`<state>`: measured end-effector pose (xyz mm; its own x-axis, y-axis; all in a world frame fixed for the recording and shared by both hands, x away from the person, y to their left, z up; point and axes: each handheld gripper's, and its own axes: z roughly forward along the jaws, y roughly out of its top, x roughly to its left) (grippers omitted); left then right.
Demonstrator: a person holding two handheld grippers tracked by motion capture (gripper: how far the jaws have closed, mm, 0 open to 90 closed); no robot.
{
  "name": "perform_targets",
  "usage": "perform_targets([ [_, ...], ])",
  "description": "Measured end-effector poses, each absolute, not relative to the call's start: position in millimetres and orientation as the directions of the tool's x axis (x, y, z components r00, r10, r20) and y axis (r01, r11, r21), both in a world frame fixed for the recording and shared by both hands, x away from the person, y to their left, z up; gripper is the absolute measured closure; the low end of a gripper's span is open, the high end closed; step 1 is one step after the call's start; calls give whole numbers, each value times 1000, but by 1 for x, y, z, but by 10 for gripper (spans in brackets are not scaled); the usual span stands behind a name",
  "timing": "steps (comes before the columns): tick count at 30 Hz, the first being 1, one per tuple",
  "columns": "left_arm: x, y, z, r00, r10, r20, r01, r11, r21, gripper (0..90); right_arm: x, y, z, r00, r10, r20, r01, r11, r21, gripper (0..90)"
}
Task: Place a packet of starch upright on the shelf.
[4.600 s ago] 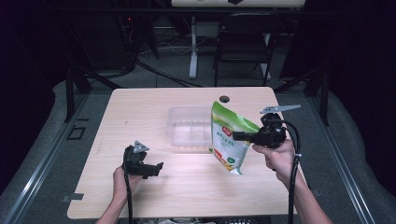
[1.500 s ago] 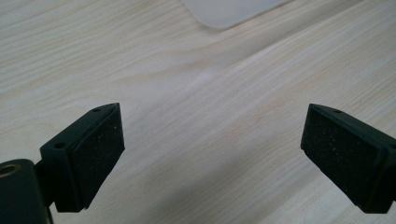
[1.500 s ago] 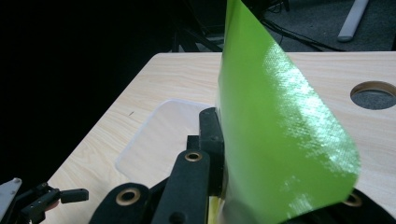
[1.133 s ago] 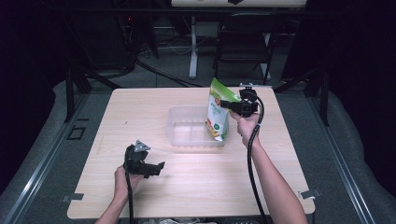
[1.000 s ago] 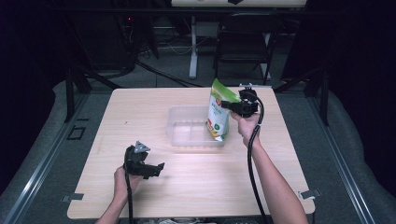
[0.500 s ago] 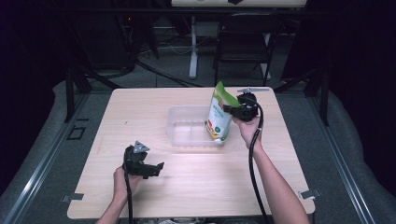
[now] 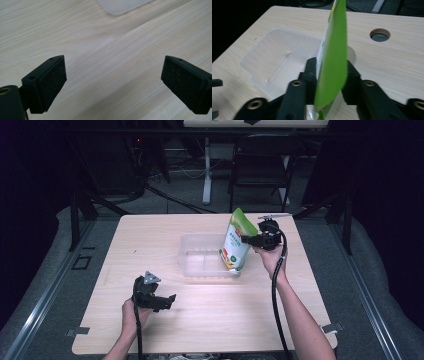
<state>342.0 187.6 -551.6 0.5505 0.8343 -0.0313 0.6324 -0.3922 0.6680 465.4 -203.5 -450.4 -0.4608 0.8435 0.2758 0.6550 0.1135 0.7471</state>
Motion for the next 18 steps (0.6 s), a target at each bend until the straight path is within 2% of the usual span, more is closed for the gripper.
perform_targets([
  [1, 342, 187, -552, 547, 837, -29, 632, -390, 670, 60, 465, -204, -450, -463, 843, 273, 654, 118, 747, 592],
  [2, 342, 187, -552, 547, 837, -29, 632, -390, 670, 60, 465, -204, -450, -463, 843, 273, 654, 118, 747, 592],
  [3, 342, 187, -552, 550, 835, -31, 634, -393, 666, 60, 464, -206, -447, -466, 842, 272, 660, 126, 741, 466],
  [5, 342, 187, -551, 552, 833, -29, 632, -395, 667, 60, 463, -208, -444, -473, 838, 272, 661, 134, 738, 389],
  [6, 342, 187, -551, 552, 833, -29, 632, -395, 667, 60, 463, -208, -444, -473, 838, 272, 661, 134, 738, 389],
  [8, 342, 187, -551, 553, 833, -31, 634, -396, 664, 60, 460, -209, -440, -485, 836, 259, 656, 151, 739, 321],
  [9, 342, 187, -551, 554, 832, -32, 634, -397, 664, 60, 457, -211, -436, -495, 832, 251, 658, 169, 734, 254],
  [12, 342, 186, -552, 557, 830, -33, 634, -398, 663, 60, 454, -213, -432, -509, 824, 247, 654, 184, 734, 211],
  [13, 342, 185, -552, 552, 833, -28, 630, -395, 669, 61, 450, -214, -428, -523, 817, 244, 655, 202, 728, 167],
  [18, 342, 184, -552, 560, 828, -36, 632, -399, 664, 62, 439, -220, -419, -557, 800, 224, 635, 236, 735, 105],
])
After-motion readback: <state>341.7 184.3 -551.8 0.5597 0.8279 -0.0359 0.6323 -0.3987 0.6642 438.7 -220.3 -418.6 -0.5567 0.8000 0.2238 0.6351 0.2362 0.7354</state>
